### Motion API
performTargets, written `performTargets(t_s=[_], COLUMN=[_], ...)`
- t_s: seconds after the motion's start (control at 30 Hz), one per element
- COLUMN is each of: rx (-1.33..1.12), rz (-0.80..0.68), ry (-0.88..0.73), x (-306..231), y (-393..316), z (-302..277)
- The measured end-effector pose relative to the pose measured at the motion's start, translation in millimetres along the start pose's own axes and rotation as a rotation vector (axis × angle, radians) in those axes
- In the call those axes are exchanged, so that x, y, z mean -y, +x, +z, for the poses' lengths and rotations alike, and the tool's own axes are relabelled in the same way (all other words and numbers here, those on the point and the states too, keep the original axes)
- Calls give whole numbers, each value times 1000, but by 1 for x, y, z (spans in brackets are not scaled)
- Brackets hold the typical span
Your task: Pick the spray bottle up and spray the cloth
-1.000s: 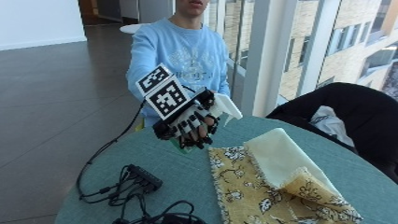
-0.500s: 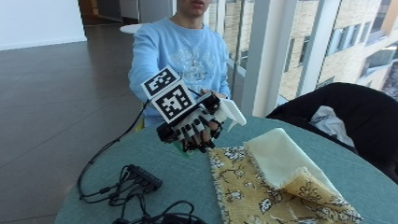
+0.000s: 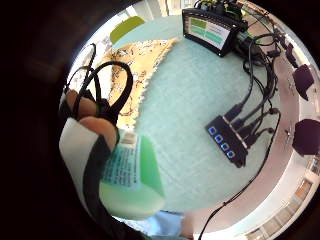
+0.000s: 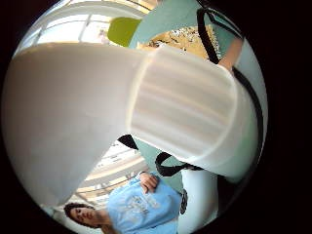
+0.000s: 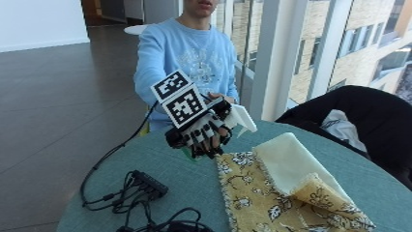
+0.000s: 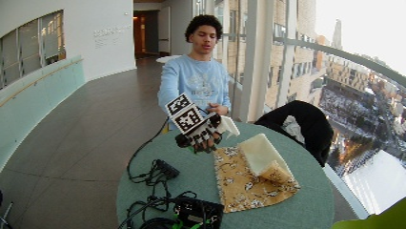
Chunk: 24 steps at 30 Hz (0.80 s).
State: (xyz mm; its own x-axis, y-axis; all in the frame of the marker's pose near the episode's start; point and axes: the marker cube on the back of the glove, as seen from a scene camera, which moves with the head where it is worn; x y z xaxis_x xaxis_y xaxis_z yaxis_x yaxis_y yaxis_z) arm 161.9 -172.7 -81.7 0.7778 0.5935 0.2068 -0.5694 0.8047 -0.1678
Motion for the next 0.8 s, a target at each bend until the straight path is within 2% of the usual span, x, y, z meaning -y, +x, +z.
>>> performTargets(t_s=[0.4,0.63,0.8], rx=[68,341,507], rz=[-48,-225,-393], ry=[34,112,99], x=[-4,-21,-43], y=[-13,-60,-114], z=[8,24,49])
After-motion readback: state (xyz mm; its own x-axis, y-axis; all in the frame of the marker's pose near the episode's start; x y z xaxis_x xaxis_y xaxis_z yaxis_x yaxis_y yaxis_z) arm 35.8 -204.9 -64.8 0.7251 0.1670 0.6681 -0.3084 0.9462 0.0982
